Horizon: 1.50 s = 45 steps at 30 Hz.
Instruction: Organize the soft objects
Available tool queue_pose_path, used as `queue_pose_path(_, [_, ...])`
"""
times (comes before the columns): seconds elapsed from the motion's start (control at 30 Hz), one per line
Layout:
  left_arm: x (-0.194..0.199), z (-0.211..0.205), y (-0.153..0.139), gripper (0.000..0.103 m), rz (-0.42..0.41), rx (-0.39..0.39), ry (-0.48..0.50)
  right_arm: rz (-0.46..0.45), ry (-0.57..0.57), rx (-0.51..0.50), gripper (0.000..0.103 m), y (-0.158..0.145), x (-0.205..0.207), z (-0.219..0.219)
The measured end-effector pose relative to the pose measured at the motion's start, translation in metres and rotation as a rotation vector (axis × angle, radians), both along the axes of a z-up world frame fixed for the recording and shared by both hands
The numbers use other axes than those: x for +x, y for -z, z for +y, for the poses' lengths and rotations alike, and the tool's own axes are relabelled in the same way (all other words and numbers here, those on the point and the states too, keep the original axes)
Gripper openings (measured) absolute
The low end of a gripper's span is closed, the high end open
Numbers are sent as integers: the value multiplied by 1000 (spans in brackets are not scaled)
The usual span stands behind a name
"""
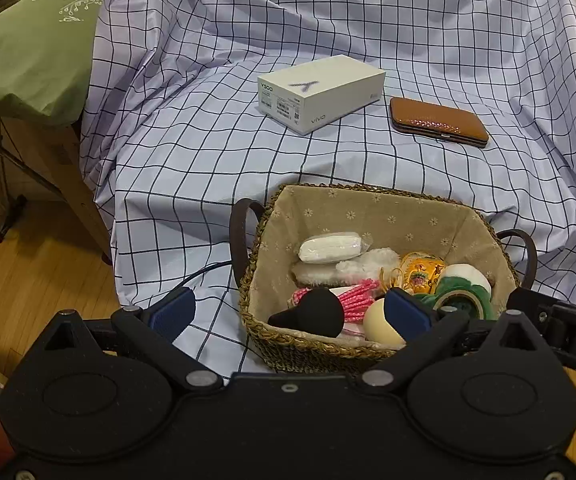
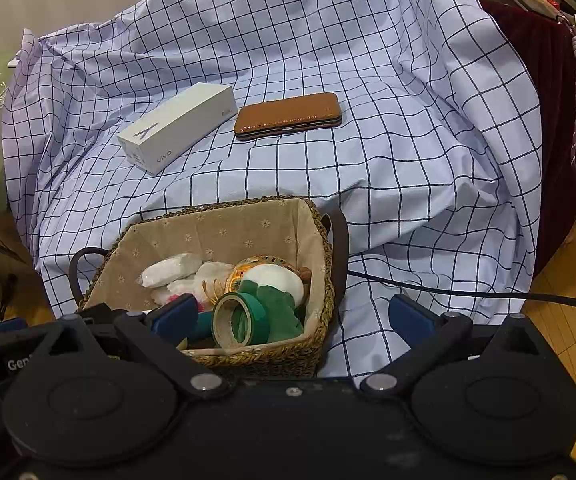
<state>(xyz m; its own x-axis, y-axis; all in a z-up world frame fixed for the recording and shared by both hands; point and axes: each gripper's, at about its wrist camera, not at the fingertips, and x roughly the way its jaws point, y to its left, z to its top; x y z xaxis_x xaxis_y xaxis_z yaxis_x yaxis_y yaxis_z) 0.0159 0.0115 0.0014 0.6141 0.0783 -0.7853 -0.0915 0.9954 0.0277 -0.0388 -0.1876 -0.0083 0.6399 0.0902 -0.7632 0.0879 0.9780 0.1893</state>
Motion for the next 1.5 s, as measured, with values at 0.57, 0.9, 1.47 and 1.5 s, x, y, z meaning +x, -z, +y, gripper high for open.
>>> queue_pose_path(0.57, [-1,2,0,98,0,-2,-2,8,-6,4,102,3,1,0])
queue_pose_path(0.9, [0,3,1,98,10,-7,-4,15,-9,5,102,3,1,0])
queue_pose_path(1.47, [0,3,1,98,12,-9,-3,18,-10,6,102,4,1,0])
queue_pose_path(1.5, [0,3,1,98,13,-9,-3,18,-9,5,102,4,1,0])
